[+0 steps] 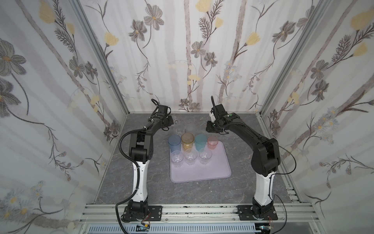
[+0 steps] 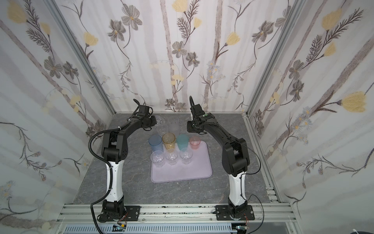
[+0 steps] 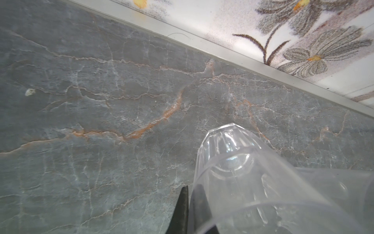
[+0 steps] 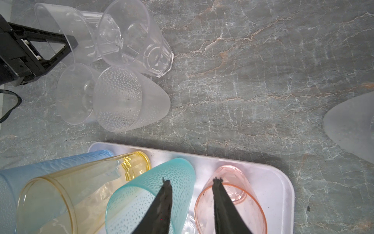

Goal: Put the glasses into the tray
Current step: 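Grasp a clear glass on the table with the left gripper, then carry the clear glass over the tray while the right gripper draws aside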

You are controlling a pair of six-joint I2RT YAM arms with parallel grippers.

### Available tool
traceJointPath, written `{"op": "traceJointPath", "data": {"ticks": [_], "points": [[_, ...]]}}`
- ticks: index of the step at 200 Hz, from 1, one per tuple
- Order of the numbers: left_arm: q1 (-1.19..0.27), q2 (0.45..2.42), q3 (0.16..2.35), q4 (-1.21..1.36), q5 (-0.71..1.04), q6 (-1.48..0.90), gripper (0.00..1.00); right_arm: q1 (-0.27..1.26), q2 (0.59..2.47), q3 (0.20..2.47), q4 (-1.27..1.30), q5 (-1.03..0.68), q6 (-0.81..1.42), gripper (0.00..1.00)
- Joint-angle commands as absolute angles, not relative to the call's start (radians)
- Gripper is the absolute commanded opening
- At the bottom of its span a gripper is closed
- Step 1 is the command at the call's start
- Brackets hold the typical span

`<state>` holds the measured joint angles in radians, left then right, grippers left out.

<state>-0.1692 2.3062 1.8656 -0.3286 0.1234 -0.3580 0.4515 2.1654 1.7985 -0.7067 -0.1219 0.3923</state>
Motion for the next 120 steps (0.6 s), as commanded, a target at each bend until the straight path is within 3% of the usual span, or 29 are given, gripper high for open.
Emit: {"op": "traceJointPath", "data": {"ticks": [1,74,120], "points": [[-0.167,2.273,1.867,-0.328,0.122,-0.362,0.0,0.453,2.139,1.796,-0.67,-0.116,0.4,0.36],[-0.189,2.112,1.872,-0.327,0.108,-0.434,0.0,0.46,2.029,1.781,-0.679,-0.092,0.407,0.35],[-0.278,1.947,1.769,-0.327,0.086,-0.501,0.0,0.547,1.929,1.798,-0.635,-0.014,0.449,0.36]]}}
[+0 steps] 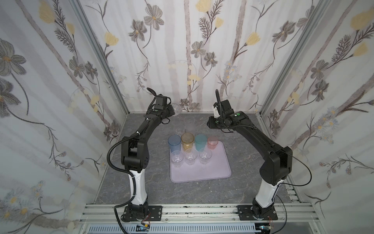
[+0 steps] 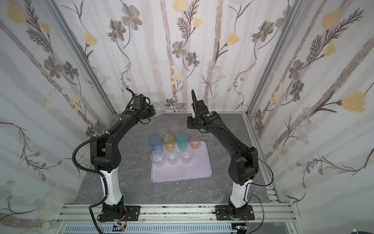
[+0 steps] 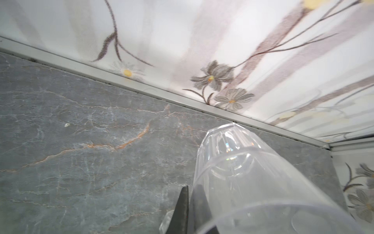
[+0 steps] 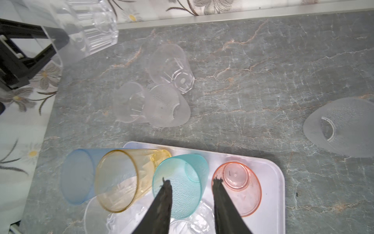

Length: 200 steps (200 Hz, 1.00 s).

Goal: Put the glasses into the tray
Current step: 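Carry the clear glass over the tray while the right gripper draws aside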

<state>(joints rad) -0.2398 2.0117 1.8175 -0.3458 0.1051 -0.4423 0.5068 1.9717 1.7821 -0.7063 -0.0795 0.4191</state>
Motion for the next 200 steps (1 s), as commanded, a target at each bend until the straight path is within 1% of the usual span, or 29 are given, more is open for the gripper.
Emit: {"op": "traceJointPath", "data": {"ticks": [1,52,99,135,165,200], "points": [[-0.28,1.944,1.766,-0.327,0.086,-0.502,0.0,0.55,1.927,1.799,-0.633,-0.011,0.449,0.36],[-0.442,1.814,1.622,-0.295,0.084,-0.603,0.0,0.68,1.855,1.799,-0.576,0.177,0.456,0.4],[-0.553,1.747,1.561,-0.272,0.048,-0.652,0.0,0.712,1.838,1.784,-0.574,0.252,0.459,0.43],[-0.604,1.731,1.537,-0.262,0.032,-0.673,0.0,0.723,1.848,1.756,-0.583,0.307,0.452,0.43],[-0.625,1.721,1.537,-0.261,0.031,-0.677,0.0,0.731,1.883,1.76,-0.655,0.448,0.433,0.42],[-0.648,1.713,1.534,-0.259,0.041,-0.686,0.0,0.744,1.903,1.743,-0.678,0.561,0.398,0.36]]}}
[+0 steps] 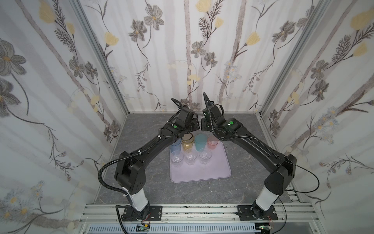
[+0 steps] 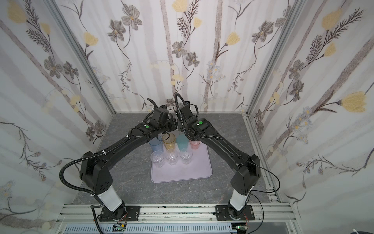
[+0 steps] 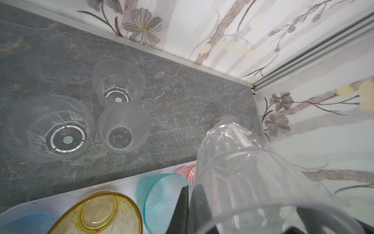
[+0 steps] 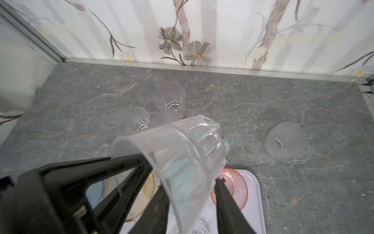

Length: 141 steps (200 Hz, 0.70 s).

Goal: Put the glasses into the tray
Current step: 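Carry the clear glass over the tray while the right gripper draws aside, then lower the clear glass onto the tray and open the left gripper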

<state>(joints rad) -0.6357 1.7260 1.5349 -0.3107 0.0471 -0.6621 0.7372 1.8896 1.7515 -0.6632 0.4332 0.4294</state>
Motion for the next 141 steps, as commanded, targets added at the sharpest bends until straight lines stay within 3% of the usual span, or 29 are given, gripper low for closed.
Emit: {"op": "traceJointPath", "data": {"ticks": [1,27,57,112,141], "points": [[-0.65,1.713,1.534,-0.259,0.041,-0.686,0.0,0.743,1.904,1.742,-0.679,0.564,0.397,0.36],[-0.664,1.71,1.538,-0.26,0.038,-0.69,0.03,0.743,1.907,1.735,-0.687,0.607,0.397,0.22],[-0.668,1.698,1.561,-0.259,0.091,-0.664,0.18,0.734,1.904,1.731,-0.695,0.595,0.395,0.1],[-0.655,1.583,1.487,-0.259,0.113,-0.562,0.44,0.656,1.812,1.624,-0.668,0.424,0.423,0.05],[-0.625,1.53,1.428,-0.258,0.093,-0.491,0.49,0.584,1.718,1.49,-0.674,0.291,0.429,0.04]]}}
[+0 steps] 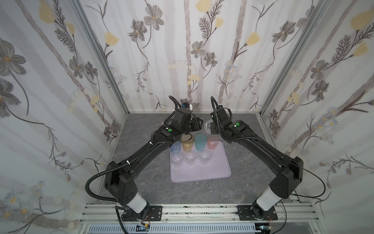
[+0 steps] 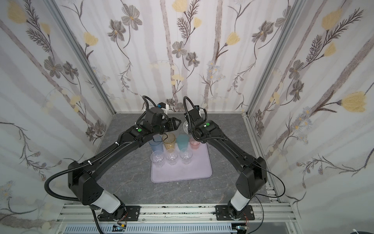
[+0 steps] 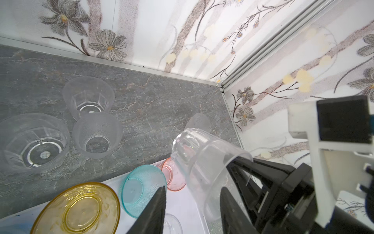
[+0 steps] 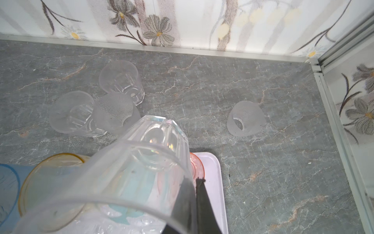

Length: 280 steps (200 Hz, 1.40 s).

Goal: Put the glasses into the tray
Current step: 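Lower the clear glass onto the tray and open the left gripper, then raise the left gripper away while the right gripper moves to the remaining clear glasses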

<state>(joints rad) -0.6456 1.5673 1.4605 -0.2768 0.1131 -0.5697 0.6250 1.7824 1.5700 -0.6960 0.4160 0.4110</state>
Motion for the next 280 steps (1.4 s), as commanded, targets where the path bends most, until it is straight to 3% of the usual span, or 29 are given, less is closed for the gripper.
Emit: {"op": "traceJointPath", "data": {"ticks": [1,36,60,85,101,196,221,253,280], "points": [[-0.625,1.527,1.425,-0.258,0.091,-0.487,0.49,0.582,1.713,1.483,-0.675,0.283,0.428,0.04],[-0.619,1.417,1.311,-0.247,-0.161,-0.318,0.59,0.444,1.558,1.282,-0.786,0.097,0.37,0.04],[-0.6,1.339,1.186,-0.173,-0.256,-0.274,0.69,0.431,1.512,1.163,-0.813,0.071,0.362,0.05],[-0.575,1.267,1.079,-0.071,-0.279,-0.305,0.75,0.438,1.546,1.094,-0.751,0.019,0.383,0.05],[-0.561,1.225,1.03,-0.018,-0.268,-0.339,0.77,0.46,1.616,1.1,-0.728,0.072,0.375,0.05],[-0.487,1.164,0.916,0.03,-0.205,-0.365,0.79,0.469,1.818,1.157,-0.703,0.129,0.311,0.04],[-0.476,1.176,0.92,0.038,-0.192,-0.365,0.8,0.469,1.83,1.161,-0.713,0.135,0.307,0.12],[-0.454,1.209,0.936,0.04,-0.164,-0.361,0.8,0.469,1.792,1.195,-0.74,0.146,0.306,0.28],[-0.392,1.248,0.961,0.038,-0.077,-0.37,0.79,0.468,1.752,1.256,-0.785,0.149,0.303,0.34]]}}
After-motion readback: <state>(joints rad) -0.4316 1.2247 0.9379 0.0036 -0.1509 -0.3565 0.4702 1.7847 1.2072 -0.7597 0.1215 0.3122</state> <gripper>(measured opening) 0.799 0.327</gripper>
